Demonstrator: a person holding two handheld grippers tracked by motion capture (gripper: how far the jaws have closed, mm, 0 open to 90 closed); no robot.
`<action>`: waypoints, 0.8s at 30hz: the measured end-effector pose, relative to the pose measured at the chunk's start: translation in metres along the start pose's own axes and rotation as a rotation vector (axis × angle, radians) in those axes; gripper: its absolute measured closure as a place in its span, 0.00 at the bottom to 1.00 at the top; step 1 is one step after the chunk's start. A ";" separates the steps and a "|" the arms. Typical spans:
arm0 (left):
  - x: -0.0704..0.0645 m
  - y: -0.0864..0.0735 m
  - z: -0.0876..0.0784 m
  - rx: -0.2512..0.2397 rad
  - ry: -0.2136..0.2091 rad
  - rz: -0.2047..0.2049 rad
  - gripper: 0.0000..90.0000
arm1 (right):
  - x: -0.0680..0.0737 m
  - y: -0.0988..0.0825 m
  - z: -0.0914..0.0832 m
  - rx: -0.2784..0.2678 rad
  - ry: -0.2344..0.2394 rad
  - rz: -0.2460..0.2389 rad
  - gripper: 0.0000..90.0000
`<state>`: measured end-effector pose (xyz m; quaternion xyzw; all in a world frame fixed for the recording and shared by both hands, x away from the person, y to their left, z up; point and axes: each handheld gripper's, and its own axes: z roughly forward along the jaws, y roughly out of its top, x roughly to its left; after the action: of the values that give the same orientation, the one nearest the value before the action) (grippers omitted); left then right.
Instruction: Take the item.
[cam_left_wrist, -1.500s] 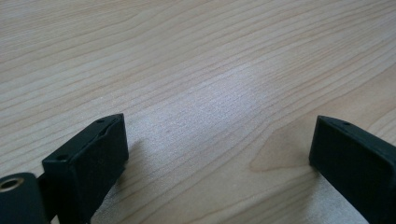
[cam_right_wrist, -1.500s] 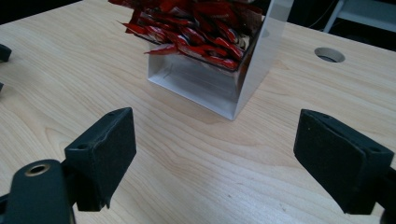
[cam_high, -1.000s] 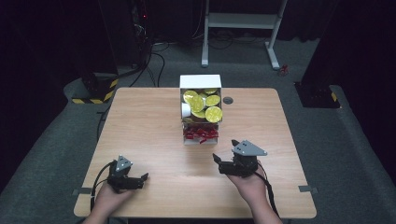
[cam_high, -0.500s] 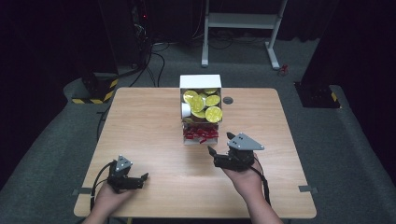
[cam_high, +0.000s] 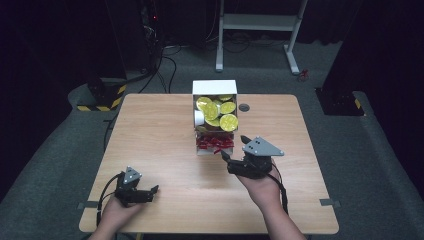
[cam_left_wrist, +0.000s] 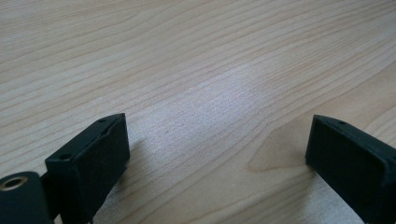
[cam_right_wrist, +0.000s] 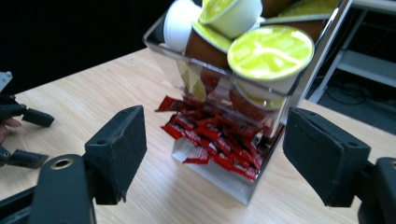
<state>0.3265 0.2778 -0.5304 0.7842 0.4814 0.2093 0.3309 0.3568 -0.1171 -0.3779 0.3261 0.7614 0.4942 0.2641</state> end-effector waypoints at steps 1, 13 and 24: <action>0.000 0.000 0.000 0.000 0.000 0.000 0.07 | 0.001 0.002 -0.001 -0.004 0.000 0.000 0.26; 0.000 0.000 0.000 0.002 0.002 0.004 0.08 | 0.004 0.021 -0.001 -0.046 -0.016 -0.029 0.32; -0.001 -0.001 0.000 -0.003 -0.001 -0.004 0.08 | 0.008 0.038 0.011 -0.071 -0.025 -0.041 0.38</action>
<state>0.3255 0.2775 -0.5304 0.7827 0.4826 0.2091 0.3328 0.3688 -0.0935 -0.3478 0.3072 0.7465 0.5112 0.2951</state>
